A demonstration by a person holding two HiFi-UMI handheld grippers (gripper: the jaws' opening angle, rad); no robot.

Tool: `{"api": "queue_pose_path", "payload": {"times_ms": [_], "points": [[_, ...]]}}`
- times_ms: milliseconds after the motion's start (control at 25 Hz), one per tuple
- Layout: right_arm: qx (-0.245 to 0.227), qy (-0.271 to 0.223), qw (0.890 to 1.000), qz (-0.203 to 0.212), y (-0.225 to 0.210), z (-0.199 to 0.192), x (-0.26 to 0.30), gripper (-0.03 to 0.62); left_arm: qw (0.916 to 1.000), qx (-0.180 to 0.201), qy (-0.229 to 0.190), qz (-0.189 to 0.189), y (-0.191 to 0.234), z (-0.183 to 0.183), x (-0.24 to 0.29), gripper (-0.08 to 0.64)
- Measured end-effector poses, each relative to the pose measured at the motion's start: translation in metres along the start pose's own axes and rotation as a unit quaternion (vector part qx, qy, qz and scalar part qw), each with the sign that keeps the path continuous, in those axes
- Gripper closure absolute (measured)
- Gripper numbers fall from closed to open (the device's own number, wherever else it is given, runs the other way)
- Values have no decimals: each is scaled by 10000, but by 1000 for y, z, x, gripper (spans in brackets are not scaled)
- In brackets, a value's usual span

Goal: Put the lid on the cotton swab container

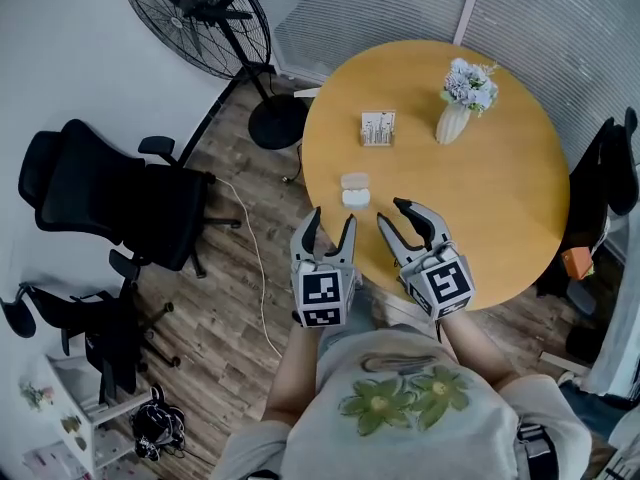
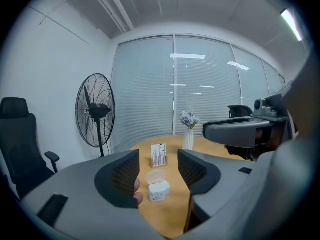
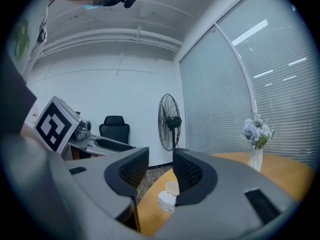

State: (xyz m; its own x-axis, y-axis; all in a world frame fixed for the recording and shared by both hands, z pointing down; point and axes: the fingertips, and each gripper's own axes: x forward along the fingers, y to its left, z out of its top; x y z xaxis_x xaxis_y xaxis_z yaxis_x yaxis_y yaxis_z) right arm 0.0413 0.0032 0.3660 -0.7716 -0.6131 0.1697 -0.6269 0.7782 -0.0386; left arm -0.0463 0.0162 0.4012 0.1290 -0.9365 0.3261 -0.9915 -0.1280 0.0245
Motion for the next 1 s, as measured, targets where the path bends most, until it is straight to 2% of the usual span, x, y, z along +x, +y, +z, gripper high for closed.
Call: {"api": "queue_pose_path", "payload": {"times_ms": [80,520,840,1000], "points": [[15,36,10000,40,-4,1,9,426,9999,6,62,-96,2,-1,9,304],[126,524,9985,116,-36,-25,49,425,9959,105,619,-651,2,-44,56,239],[333,778,9964,103,-60,-47,79,425,9879,114,1259,-900,7,-96,87,222],[360,909,9951,127,-67,-58,89,425,9842,190,1425,-1035,9,-111,97,221]]}}
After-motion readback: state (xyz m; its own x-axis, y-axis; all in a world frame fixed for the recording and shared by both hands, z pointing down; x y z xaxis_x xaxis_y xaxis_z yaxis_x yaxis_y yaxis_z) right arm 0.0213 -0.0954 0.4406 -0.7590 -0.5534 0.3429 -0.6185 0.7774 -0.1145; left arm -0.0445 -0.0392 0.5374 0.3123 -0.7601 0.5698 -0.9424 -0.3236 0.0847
